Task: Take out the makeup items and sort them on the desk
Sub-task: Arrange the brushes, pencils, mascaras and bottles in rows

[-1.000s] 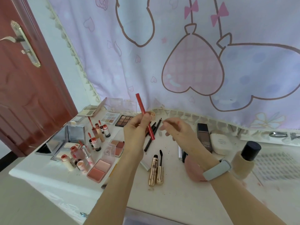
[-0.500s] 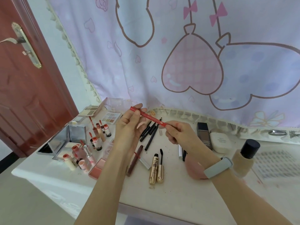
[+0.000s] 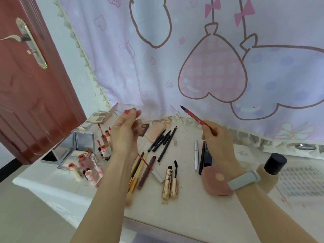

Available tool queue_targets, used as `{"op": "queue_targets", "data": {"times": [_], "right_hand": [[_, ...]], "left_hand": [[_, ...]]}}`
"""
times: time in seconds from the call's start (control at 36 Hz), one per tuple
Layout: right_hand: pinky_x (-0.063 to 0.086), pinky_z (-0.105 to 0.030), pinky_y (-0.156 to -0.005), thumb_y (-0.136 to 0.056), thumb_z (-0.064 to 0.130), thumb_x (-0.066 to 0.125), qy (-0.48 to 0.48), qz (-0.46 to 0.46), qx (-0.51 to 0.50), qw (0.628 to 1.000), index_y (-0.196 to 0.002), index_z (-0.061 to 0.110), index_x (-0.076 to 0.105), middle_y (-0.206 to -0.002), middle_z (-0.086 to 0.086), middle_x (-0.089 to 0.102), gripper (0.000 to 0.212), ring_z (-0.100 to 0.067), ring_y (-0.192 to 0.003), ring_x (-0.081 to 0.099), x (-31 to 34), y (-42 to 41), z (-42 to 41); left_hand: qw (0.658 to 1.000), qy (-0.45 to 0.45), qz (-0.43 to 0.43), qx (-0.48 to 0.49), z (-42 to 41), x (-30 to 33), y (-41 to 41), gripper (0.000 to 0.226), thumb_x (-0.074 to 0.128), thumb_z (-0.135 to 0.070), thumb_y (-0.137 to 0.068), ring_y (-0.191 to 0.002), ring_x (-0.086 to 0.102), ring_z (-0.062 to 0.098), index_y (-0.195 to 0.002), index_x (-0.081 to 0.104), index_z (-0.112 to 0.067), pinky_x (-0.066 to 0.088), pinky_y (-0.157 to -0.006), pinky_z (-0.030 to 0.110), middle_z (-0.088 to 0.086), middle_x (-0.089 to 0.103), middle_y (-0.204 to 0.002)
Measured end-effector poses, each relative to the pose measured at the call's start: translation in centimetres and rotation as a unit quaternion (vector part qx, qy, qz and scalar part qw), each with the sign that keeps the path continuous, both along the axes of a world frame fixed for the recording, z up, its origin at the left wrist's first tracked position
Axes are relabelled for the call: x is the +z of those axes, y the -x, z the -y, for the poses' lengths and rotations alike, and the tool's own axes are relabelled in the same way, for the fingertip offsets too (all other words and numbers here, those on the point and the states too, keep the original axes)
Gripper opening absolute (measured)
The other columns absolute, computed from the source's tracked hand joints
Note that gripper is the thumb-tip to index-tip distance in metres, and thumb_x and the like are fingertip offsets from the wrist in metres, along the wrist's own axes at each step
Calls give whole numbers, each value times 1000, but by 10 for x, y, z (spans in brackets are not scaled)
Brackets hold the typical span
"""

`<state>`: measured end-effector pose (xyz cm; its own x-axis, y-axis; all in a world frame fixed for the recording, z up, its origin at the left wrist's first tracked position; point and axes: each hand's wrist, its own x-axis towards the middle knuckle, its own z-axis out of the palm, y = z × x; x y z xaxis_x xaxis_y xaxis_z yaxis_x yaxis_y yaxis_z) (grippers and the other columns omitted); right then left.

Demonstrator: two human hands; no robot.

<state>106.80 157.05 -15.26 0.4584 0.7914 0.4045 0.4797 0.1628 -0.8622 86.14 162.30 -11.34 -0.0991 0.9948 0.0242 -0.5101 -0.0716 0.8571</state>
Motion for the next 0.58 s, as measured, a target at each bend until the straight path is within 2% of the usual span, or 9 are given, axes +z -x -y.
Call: {"op": "queue_targets", "data": {"times": [0.06,0.08,0.14,0.19,0.31,0.39,0.5,0.58], "right_hand": [[39,-16,-51,-95,15,47,11,22,10,1000,-116,30,54,-62,6,52,26,-6,-49,44,-2,9,-9],[40,-20,-52,-95,14,47,18,53,9,998,-119,25,57,-61,8,51,28,-9,-50,44,-5,12,-14],[42,-29,-53,-94,13,47,38,122,-9,992,-116,17,64,-61,12,53,28,-14,-51,47,-11,16,-23],[47,-33,-59,-95,14,46,64,185,-25,980,-113,14,66,-69,5,61,27,-17,-59,54,-18,16,-29],[47,-34,-71,-98,20,39,133,342,-30,930,-113,15,64,-88,-6,68,30,-23,-80,59,-28,17,-33],[36,-32,-72,-100,24,33,185,438,-32,879,-121,18,58,-97,-5,67,33,-26,-90,57,-32,21,-33],[33,-37,-87,-97,34,36,256,487,-8,835,-107,17,61,-106,-3,62,31,-25,-105,50,-36,29,-33],[33,-39,-90,-95,38,38,291,480,18,827,-111,20,62,-112,-2,59,34,-25,-110,47,-38,32,-35]], "left_hand": [[997,3,-69,-22,3,-1,-11,12,60,-17,-91,-67,55,7,-80,64,-18,43,-61,19,-3,69,-85],[995,10,-99,-23,3,-3,-16,12,60,-18,-91,-67,55,7,-80,64,-17,43,-63,20,-3,69,-84],[988,28,-152,-13,1,-9,-22,14,60,-19,-92,-64,56,7,-79,64,-15,44,-64,21,-3,67,-80],[978,33,-208,4,-2,-17,-24,14,59,-20,-92,-60,55,6,-81,66,-14,44,-61,19,-4,65,-75],[958,30,-285,17,-6,-28,-22,10,59,-20,-91,-59,54,8,-87,66,-14,44,-64,23,-4,62,-70],[945,31,-325,-2,-8,-32,-19,10,59,-22,-91,-65,55,11,-83,65,-19,46,-69,26,-2,64,-72],[928,25,-371,-10,-14,-37,-19,19,59,-24,-90,-71,57,17,-72,65,-24,49,-76,33,0,66,-72],[918,22,-395,-23,-17,-41,-21,15,59,-24,-89,-77,58,18,-90,72,-16,49,-83,34,0,66,-76]]}}
